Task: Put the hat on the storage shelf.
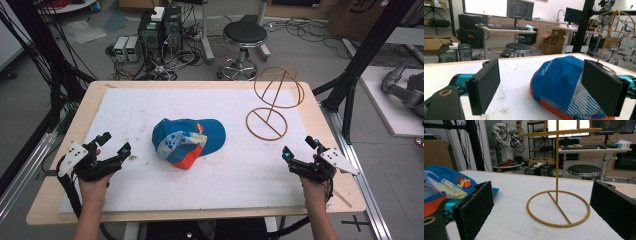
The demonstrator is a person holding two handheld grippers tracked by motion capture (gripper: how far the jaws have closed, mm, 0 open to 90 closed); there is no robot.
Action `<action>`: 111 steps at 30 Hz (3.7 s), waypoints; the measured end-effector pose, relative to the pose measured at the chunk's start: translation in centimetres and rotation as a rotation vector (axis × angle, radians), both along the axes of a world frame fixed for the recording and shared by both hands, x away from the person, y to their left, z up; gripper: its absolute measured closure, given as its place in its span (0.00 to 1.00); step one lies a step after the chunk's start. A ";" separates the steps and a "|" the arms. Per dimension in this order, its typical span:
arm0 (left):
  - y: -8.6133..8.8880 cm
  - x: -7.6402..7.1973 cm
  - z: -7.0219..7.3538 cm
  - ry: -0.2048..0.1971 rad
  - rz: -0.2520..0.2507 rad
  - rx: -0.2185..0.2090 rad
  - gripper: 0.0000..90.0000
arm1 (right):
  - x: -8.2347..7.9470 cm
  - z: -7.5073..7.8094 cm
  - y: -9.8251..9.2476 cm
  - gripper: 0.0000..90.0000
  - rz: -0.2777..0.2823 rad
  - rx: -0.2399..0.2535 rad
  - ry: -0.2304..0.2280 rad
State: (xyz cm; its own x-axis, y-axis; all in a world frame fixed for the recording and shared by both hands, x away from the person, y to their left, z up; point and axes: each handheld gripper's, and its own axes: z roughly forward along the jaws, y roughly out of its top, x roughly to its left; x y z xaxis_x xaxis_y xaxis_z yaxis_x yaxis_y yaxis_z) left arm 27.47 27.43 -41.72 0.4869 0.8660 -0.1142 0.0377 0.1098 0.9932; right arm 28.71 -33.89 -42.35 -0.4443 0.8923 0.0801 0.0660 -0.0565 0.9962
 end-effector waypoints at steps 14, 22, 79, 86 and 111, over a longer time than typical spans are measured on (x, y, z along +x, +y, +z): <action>0.2 -0.1 0.0 -0.020 0.024 -0.009 0.17 | -0.1 0.2 0.0 0.05 -0.001 -0.005 -0.025; -0.2 0.1 0.8 -0.021 -0.035 -0.007 0.17 | -0.2 0.2 0.1 0.05 0.008 -0.002 -0.030; -9.1 7.7 -0.2 0.154 -0.367 0.302 0.76 | -0.1 0.1 0.3 0.05 0.036 -0.007 -0.018; -9.6 7.8 0.0 0.163 -0.351 0.290 0.89 | -0.1 0.1 0.4 0.05 0.036 -0.007 -0.017; -12.0 7.3 4.0 0.067 -0.404 0.215 0.98 | 0.0 0.0 0.1 0.05 0.029 0.001 -0.014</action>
